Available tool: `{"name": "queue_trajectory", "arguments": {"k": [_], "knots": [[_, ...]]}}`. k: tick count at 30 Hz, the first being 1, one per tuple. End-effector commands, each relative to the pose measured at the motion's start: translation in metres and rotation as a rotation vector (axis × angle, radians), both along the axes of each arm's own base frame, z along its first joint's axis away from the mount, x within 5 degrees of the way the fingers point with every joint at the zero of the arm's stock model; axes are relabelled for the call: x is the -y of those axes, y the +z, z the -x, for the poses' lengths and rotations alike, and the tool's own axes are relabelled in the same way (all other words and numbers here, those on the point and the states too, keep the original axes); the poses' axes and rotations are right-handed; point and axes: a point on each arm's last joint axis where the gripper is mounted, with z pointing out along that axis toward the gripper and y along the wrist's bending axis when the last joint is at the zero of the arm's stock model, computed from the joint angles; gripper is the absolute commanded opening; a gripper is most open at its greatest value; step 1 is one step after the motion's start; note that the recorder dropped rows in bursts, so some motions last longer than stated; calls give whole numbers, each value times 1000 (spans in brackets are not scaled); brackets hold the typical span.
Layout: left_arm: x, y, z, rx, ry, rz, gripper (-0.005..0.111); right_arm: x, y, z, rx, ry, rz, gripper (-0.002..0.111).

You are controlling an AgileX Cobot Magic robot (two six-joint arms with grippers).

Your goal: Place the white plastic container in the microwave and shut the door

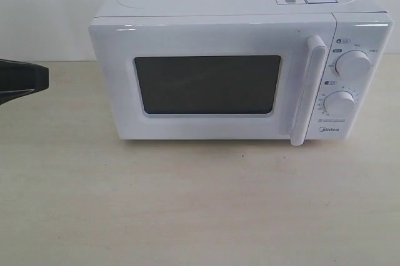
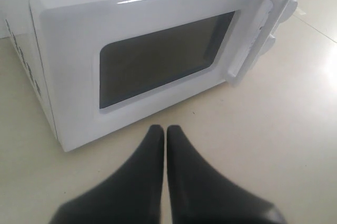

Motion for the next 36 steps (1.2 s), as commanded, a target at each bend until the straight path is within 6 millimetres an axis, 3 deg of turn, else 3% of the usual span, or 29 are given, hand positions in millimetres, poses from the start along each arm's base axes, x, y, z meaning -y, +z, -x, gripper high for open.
{"name": "queue_trajectory", "arguments": {"k": [1, 4, 8, 16, 20, 24, 28, 30, 36], "knots": [[0, 3, 4, 23, 3, 11, 4, 0, 2, 0, 20, 1, 10, 0], [-2, 11, 13, 74, 5, 13, 4, 0, 2, 0, 20, 1, 10, 0], [-14, 28, 30, 270, 77, -68, 4, 0, 2, 0, 20, 1, 10, 0], [-40, 64, 94, 613, 290, -53, 4, 0, 2, 0, 20, 1, 10, 0], [-42, 68, 113, 671, 319, -11, 4, 0, 2, 0, 20, 1, 10, 0], [-42, 68, 116, 603, 338, 126, 4, 0, 2, 0, 20, 1, 10, 0], [-42, 52, 111, 400, 388, 386, 4, 0, 2, 0, 20, 1, 10, 0], [-42, 39, 110, 335, 412, 435, 4, 0, 2, 0, 20, 1, 10, 0], [-56, -22, 114, 348, 528, 79, 4, 0, 2, 0, 20, 1, 8, 0]]}}
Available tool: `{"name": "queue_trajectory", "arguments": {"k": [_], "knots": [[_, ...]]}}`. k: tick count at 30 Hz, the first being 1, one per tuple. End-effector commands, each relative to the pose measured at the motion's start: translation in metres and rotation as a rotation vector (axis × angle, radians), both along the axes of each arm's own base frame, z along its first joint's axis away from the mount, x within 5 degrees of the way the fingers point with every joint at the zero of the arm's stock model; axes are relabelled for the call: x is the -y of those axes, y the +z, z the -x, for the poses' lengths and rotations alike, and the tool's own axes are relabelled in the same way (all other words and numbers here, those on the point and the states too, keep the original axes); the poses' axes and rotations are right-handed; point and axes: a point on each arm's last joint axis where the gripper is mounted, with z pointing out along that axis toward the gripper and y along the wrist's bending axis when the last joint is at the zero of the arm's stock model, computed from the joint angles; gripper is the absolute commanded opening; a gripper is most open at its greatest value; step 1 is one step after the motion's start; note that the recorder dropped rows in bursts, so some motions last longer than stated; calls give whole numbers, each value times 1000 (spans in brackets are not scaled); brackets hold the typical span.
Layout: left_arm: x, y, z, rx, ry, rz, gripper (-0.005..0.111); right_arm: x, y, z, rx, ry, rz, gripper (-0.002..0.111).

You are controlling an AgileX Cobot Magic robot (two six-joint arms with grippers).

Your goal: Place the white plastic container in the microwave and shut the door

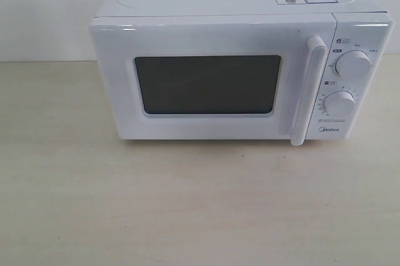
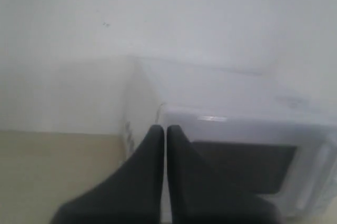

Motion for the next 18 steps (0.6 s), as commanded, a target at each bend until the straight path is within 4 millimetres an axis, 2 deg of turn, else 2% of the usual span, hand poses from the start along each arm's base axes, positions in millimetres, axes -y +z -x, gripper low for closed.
{"name": "queue_trajectory", "arguments": {"k": [1, 5, 9, 14, 18], "knots": [[-12, -47, 3, -80, 144, -148, 4, 0, 1, 0, 16, 1, 8, 0], [-19, -84, 5, -83, 254, -173, 4, 0, 1, 0, 16, 1, 8, 0], [-23, -115, -2, -141, 286, -238, 4, 0, 1, 0, 16, 1, 8, 0], [-26, -135, -6, -156, 303, -272, 4, 0, 1, 0, 16, 1, 8, 0], [-27, -138, -6, -158, 309, -304, 4, 0, 1, 0, 16, 1, 8, 0]]}}
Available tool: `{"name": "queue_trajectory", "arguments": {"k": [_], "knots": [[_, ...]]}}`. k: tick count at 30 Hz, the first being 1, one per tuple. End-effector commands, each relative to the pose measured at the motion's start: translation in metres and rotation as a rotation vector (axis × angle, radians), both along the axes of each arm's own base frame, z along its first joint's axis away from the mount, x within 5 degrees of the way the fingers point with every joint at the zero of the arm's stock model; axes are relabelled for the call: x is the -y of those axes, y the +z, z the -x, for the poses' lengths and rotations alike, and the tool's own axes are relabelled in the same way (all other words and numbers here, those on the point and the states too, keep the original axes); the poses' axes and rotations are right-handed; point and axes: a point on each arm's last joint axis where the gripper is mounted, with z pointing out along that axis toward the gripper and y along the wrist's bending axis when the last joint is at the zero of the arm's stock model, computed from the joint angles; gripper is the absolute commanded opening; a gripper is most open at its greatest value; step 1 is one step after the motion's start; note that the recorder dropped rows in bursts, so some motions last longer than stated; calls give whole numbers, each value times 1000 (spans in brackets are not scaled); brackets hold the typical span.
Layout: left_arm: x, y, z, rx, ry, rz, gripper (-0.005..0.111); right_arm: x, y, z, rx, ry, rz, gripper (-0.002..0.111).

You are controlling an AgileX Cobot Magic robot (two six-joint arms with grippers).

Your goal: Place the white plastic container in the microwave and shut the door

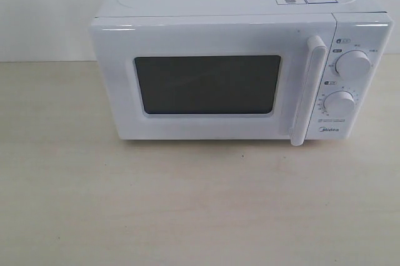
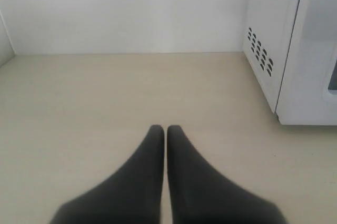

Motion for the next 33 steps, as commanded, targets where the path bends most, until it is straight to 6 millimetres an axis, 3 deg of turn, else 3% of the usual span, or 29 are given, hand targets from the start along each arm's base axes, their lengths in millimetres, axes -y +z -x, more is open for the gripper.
{"name": "queue_trajectory", "arguments": {"k": [1, 9, 21, 27, 33], "knots": [[-1, -1, 0, 7, 9, -19, 4, 0, 1, 0, 14, 1, 10, 0], [3, -4, 0, -21, -11, 128, 4, 0, 1, 0, 14, 1, 10, 0], [6, -4, 1, -26, -73, 110, 4, 0, 1, 0, 14, 1, 10, 0], [6, -4, 1, -26, -50, 230, 4, 0, 1, 0, 14, 1, 10, 0], [3, -4, 0, -22, -40, 133, 4, 0, 1, 0, 14, 1, 10, 0]]}}
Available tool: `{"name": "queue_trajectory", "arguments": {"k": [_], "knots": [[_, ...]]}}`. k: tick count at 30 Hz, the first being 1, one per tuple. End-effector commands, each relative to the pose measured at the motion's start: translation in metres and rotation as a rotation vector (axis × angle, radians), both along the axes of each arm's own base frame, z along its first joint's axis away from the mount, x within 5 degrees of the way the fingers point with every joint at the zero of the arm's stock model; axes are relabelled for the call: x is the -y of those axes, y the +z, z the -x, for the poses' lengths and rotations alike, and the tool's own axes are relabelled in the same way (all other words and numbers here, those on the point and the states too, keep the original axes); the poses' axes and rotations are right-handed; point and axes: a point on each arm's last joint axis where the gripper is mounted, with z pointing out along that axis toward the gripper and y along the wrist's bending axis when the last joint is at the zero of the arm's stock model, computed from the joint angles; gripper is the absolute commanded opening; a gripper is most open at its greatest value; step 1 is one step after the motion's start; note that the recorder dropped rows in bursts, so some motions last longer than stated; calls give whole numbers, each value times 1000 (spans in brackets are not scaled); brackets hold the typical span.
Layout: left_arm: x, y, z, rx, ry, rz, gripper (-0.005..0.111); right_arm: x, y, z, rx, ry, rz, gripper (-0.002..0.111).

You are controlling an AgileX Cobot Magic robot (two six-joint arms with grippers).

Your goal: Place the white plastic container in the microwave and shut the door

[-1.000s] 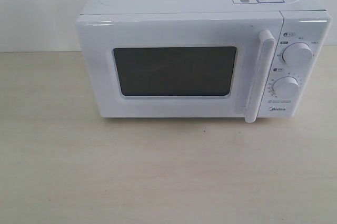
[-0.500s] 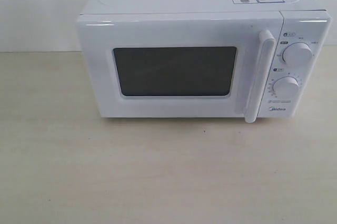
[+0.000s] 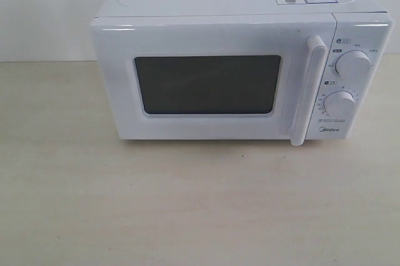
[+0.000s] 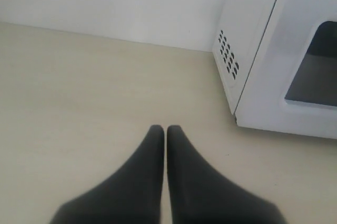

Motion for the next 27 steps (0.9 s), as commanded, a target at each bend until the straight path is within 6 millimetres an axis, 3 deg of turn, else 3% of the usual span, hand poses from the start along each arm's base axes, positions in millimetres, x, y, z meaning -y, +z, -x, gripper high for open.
{"name": "queue_trajectory", "arguments": {"k": [1, 27], "knots": [[-2, -1, 0, 2, 1, -63, 4, 0, 1, 0, 14, 1, 10, 0], [-1, -1, 0, 2, -2, -74, 4, 0, 1, 0, 14, 1, 10, 0]]}}
